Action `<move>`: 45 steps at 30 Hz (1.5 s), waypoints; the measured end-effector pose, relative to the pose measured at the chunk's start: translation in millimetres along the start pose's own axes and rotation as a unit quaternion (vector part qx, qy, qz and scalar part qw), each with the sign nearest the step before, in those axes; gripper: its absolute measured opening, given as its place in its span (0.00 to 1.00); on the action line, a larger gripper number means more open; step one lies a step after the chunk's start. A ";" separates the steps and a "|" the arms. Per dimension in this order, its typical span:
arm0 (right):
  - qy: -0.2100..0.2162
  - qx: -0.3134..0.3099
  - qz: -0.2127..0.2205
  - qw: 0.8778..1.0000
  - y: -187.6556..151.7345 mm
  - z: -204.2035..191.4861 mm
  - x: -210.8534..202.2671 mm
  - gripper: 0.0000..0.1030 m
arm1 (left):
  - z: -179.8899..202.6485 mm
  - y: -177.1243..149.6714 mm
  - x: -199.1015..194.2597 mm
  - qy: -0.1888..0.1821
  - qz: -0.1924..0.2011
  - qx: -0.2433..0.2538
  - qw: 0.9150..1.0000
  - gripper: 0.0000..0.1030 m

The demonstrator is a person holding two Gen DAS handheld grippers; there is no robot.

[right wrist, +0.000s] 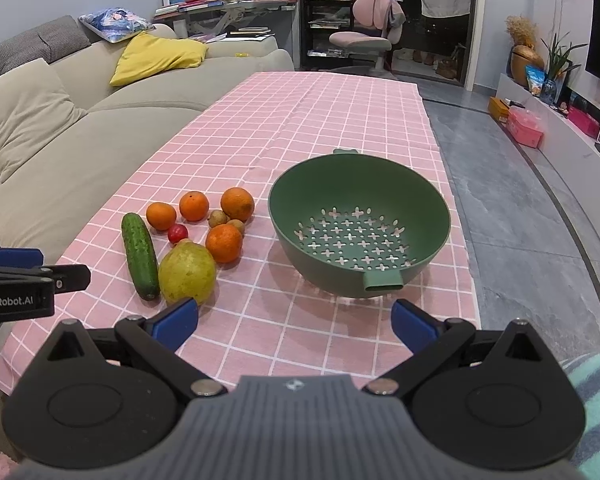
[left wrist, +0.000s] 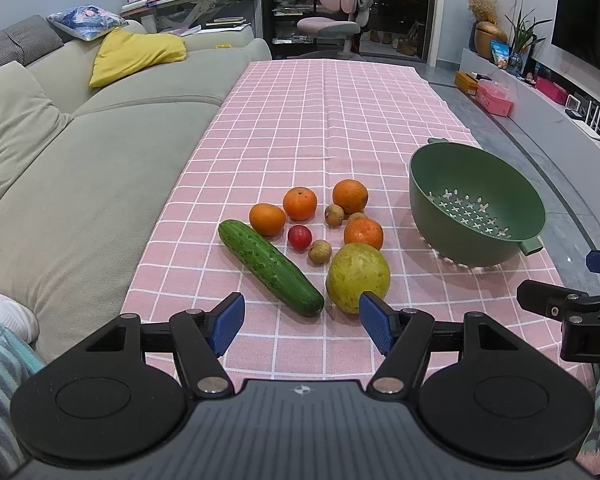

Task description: Organize fruits

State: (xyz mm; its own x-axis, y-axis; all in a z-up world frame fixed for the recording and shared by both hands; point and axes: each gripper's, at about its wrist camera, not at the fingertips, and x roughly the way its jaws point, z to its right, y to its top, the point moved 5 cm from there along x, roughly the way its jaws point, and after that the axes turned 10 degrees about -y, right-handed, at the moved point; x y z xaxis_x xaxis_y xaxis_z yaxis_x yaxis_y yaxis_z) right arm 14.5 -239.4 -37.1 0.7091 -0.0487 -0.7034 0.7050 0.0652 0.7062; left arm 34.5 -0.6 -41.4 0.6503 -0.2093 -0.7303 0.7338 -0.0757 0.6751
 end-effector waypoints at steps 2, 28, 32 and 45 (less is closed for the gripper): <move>0.000 0.000 0.000 1.000 -0.1 0.2 -0.1 0.96 | 0.1 -0.1 0.0 0.000 0.000 0.000 1.000 0.75; -0.004 0.007 -0.006 1.000 -1.6 2.5 2.8 0.96 | 2.9 -0.7 0.9 -0.002 -0.001 0.000 1.000 0.75; -0.004 0.006 -0.006 1.000 -1.7 2.6 2.9 0.96 | 2.3 -0.9 1.1 -0.002 -0.001 0.000 1.000 0.75; -0.005 0.007 -0.008 1.000 -2.6 4.0 4.0 0.96 | 2.6 -1.6 1.4 -0.003 -0.003 0.000 1.000 0.75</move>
State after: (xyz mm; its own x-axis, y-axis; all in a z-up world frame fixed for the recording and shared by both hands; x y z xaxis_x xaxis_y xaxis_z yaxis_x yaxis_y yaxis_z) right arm 15.6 -243.7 -41.4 0.6985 -0.0599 -0.7131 0.7156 0.0504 0.6967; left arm 33.8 -3.3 -43.3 0.6452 -0.2153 -0.7331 0.7373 -0.0762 0.6713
